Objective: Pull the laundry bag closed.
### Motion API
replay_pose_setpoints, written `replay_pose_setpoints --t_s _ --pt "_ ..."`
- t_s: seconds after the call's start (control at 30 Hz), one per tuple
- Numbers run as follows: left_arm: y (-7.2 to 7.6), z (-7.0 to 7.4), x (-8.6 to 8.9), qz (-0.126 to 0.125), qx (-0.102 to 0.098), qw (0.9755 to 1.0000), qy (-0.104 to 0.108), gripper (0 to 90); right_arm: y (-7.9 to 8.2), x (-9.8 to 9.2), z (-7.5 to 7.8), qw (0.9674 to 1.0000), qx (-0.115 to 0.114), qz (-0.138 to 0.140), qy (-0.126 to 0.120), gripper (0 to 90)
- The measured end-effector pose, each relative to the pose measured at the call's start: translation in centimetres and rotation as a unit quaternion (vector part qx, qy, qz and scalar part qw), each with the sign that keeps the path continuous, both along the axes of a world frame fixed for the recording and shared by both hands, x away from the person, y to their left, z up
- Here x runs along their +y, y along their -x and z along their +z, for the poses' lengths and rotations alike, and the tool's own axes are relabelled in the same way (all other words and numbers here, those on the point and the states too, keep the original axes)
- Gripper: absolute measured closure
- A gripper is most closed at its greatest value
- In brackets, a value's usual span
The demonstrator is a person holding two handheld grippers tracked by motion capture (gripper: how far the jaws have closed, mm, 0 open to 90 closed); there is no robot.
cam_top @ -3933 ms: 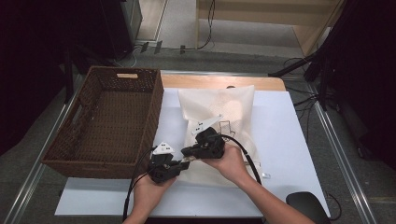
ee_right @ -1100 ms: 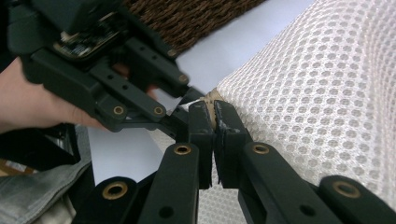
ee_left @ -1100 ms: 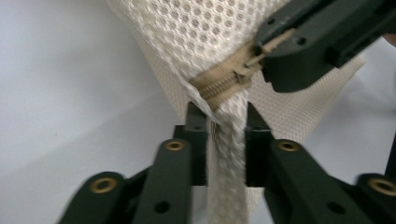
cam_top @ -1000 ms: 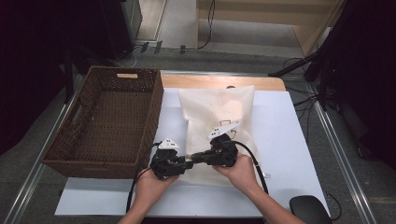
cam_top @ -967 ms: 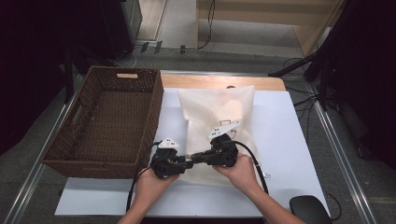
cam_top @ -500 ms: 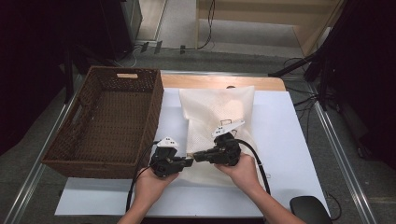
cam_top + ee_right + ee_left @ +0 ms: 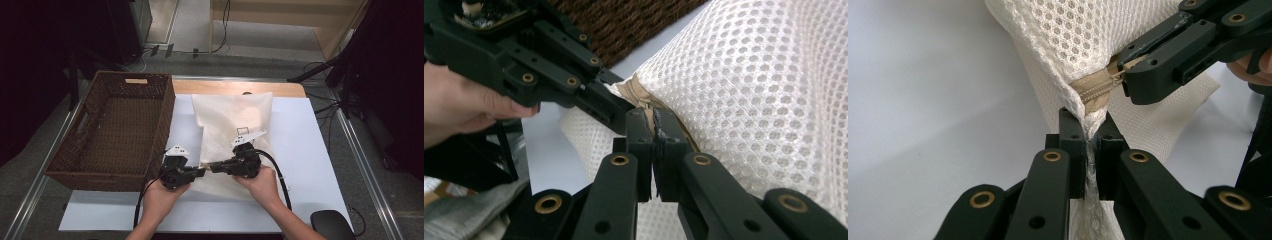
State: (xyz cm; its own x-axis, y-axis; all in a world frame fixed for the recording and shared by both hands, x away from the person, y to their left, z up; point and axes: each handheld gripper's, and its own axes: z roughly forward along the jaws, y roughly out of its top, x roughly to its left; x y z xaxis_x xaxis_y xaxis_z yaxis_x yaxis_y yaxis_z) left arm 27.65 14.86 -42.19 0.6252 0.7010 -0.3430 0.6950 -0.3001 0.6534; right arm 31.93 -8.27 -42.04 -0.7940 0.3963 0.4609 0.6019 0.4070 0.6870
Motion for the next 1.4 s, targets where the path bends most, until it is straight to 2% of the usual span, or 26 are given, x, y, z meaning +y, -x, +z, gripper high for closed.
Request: replay_pose_setpoints --t_s 0.03,0.1,0.17,0.3,0.43,0.63,0.83,0.93,1.03,1.17,1.2,1.27,1.3,1.4 --pt "0.0 0.0 -0.1 -0.003 -0.001 1.0000 -0.007 86.9 0.1 0.0 0.0 1.0000 -0.004 -0.001 0.000 88.2" --pt "0.0 0.0 -0.1 -0.005 0.003 1.0000 -0.007 86.7 0.2 0.1 0.1 0.9999 -0.014 0.003 0.007 88.1" --pt "-0.2 -0.1 -0.2 -0.007 0.010 0.9999 -0.006 86.4 0.2 0.1 0.1 0.9999 -0.012 0.002 0.008 88.1" --pt "-0.2 -0.1 -0.3 -0.014 0.010 0.9997 -0.015 86.3 0.0 0.0 -0.2 0.9999 -0.010 0.007 0.007 88.1" --pt "-0.4 -0.3 -0.4 -0.028 0.019 0.9994 -0.014 84.4 0.1 0.1 -0.2 0.9999 -0.007 0.005 0.011 88.0" --pt "-0.6 -0.3 -0.3 -0.039 0.031 0.9987 0.003 74.8 0.2 0.2 -0.4 0.9995 -0.011 0.000 0.029 88.0" --pt "-0.9 -0.3 0.1 -0.039 0.044 0.9980 0.022 74.5 0.1 0.3 -0.6 0.9994 -0.013 0.002 0.031 87.9" --pt "-0.9 -0.3 0.1 -0.034 0.047 0.9980 0.027 80.3 0.1 0.3 -0.8 0.9994 -0.010 0.001 0.032 87.9" --pt "-0.8 0.0 0.4 -0.026 0.042 0.9985 0.026 84.8 0.1 0.2 -0.8 0.9996 -0.010 0.001 0.028 87.9" --pt "-0.7 0.1 0.6 -0.013 0.033 0.9991 0.024 86.4 0.0 0.2 -0.9 0.9997 -0.009 -0.001 0.022 88.0" --pt "-0.6 0.2 0.7 -0.009 0.032 0.9992 0.022 86.5 0.1 0.2 -0.9 0.9997 -0.008 -0.003 0.022 88.1" --pt "-0.7 0.2 0.9 -0.002 0.033 0.9990 0.031 86.7 0.2 0.1 -0.8 0.9993 -0.018 -0.011 0.030 88.2" --pt "-0.6 0.2 0.9 -0.001 0.029 0.9991 0.029 86.8 0.1 0.1 -0.8 0.9993 -0.010 -0.017 0.031 88.2" --pt "-0.4 0.3 0.6 -0.005 0.018 0.9997 0.013 86.7 0.3 -0.1 -0.7 0.9991 -0.012 -0.014 0.039 88.2"
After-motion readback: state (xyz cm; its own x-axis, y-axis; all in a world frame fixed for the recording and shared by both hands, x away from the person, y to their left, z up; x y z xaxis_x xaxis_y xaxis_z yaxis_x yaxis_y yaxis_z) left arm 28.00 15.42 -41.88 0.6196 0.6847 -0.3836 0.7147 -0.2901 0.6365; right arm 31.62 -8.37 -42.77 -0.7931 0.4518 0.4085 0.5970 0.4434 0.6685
